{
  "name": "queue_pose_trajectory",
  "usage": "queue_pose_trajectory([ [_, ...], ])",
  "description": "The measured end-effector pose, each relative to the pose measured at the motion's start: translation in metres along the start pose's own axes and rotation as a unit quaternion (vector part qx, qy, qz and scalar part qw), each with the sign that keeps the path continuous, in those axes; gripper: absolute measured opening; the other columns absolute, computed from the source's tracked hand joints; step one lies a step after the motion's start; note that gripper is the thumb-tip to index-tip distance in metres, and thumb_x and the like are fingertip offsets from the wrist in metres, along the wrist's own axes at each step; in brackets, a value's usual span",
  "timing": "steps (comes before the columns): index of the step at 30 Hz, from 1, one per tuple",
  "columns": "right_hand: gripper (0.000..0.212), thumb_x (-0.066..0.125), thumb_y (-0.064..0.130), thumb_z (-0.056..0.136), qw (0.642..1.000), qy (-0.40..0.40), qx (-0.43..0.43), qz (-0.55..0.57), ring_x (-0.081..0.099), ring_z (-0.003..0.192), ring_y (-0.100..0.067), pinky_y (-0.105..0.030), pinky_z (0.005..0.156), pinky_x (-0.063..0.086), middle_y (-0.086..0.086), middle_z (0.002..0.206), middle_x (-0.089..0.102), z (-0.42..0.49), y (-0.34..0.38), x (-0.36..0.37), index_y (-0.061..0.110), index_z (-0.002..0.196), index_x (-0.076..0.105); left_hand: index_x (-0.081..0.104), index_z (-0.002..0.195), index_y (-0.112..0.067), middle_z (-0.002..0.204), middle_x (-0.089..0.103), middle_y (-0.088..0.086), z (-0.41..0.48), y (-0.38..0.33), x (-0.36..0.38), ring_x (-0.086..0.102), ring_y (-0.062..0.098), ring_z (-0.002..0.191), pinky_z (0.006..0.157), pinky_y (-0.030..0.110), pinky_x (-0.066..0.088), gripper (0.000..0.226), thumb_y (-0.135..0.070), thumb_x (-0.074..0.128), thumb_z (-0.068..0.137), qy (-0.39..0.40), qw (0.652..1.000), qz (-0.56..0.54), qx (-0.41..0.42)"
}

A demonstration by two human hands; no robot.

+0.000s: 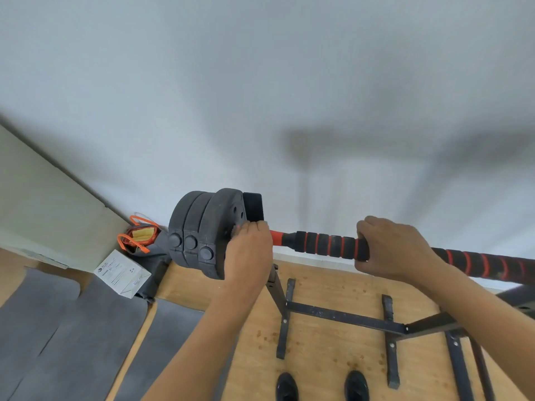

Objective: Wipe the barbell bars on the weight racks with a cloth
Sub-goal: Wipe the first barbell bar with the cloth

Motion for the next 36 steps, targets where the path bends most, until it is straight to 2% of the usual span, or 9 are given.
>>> queue_pose_trajectory([
  [4,0.029,0.064,0.054,0.081,0.998,0.057,0.02,0.027,0.057,0.063,-0.003,-0.025,0.068,0.057,0.012,0.071,0.054,0.004,0.003,0.007,0.034,0.093,0.047,0.057,0.123,-0.014,0.113,0.068,0.009,0.006,-0.03,0.005,0.064,0.024,0.109,0.086,0.03,0.055,0.029,0.0,0.053,0.098,0.026,0.998,-0.06,-0.007],
  [7,0.022,0.06,0.05,0.087,1.0,0.008,0.021,-0.006,0.057,0.059,-0.005,-0.024,0.063,0.053,0.012,0.066,0.052,-0.002,0.004,0.006,0.035,0.093,0.045,0.055,0.124,-0.017,0.114,0.065,0.003,-0.003,-0.057,0.004,0.061,0.02,0.104,0.086,0.031,0.053,0.029,-0.004,0.057,0.098,0.021,0.994,-0.102,0.02],
  [12,0.025,0.071,0.034,0.082,0.993,-0.112,0.024,-0.039,0.048,0.05,-0.013,-0.029,0.05,0.05,0.01,0.063,0.047,-0.012,0.009,0.015,0.025,0.094,0.05,0.048,0.15,-0.038,0.14,0.061,-0.015,-0.01,-0.025,0.002,0.065,0.013,0.114,0.093,0.036,0.057,0.071,0.007,0.048,0.094,0.037,0.985,-0.164,0.039],
  [17,0.042,0.085,0.025,0.066,0.989,-0.146,0.013,-0.021,0.047,0.058,-0.016,-0.029,0.053,0.045,0.005,0.071,0.052,-0.017,0.012,0.018,0.019,0.094,0.054,0.055,0.141,-0.033,0.112,0.068,-0.005,0.01,0.021,-0.002,0.063,0.016,0.096,0.083,0.03,0.055,0.053,-0.01,0.067,0.095,0.024,0.995,-0.093,-0.019],
  [23,0.033,0.063,0.053,0.077,0.999,-0.022,0.023,-0.017,0.052,0.072,-0.009,-0.024,0.061,0.045,0.012,0.084,0.048,-0.004,-0.008,0.004,0.033,0.095,0.044,0.057,0.137,-0.012,0.138,0.059,0.006,-0.012,-0.025,0.007,0.055,0.026,0.131,0.107,0.039,0.051,0.052,0.002,0.068,0.088,-0.034,0.996,-0.08,0.012],
  [29,0.021,0.057,0.053,0.083,0.998,0.023,0.051,-0.013,0.054,0.06,-0.003,-0.024,0.061,0.05,0.012,0.068,0.054,-0.003,-0.008,0.009,0.037,0.092,0.047,0.07,0.128,-0.002,0.127,0.073,0.013,-0.04,-0.049,0.014,0.075,0.024,0.108,0.07,0.026,0.064,0.08,0.01,0.091,0.052,-0.035,0.985,-0.158,0.059],
  [31,0.022,0.057,0.054,0.084,0.999,0.01,0.048,-0.024,0.054,0.058,-0.003,-0.023,0.061,0.05,0.012,0.065,0.054,-0.004,-0.007,0.008,0.037,0.093,0.047,0.063,0.136,-0.015,0.12,0.076,0.003,-0.056,-0.038,0.01,0.077,0.018,0.09,0.065,0.026,0.063,0.076,0.012,0.084,0.067,-0.023,0.973,-0.221,0.058],
  [34,0.021,0.056,0.051,0.083,0.998,0.001,0.052,-0.02,0.055,0.059,-0.003,-0.024,0.059,0.049,0.014,0.066,0.056,-0.005,-0.006,0.004,0.036,0.095,0.048,0.052,0.146,-0.032,0.112,0.062,-0.01,-0.075,-0.014,0.008,0.065,0.011,0.1,0.086,0.024,0.053,0.049,-0.006,0.052,0.105,0.054,0.949,-0.308,-0.051],
  [36,0.036,0.059,0.051,0.082,0.999,0.009,0.054,-0.003,0.062,0.079,-0.005,-0.026,0.07,0.053,0.017,0.09,0.064,-0.009,-0.002,0.003,0.039,0.115,0.051,0.064,0.123,-0.042,0.094,0.064,-0.013,-0.087,0.001,0.01,0.06,0.004,0.081,0.072,0.017,0.049,0.029,-0.025,0.043,0.112,0.071,0.897,-0.423,-0.103],
])
Point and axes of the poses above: each hand's wrist, its own z-axis towards the middle knuckle, its own x-axis out of the palm, y = z × x, the point moved 5 cm from there along z, towards the middle knuckle
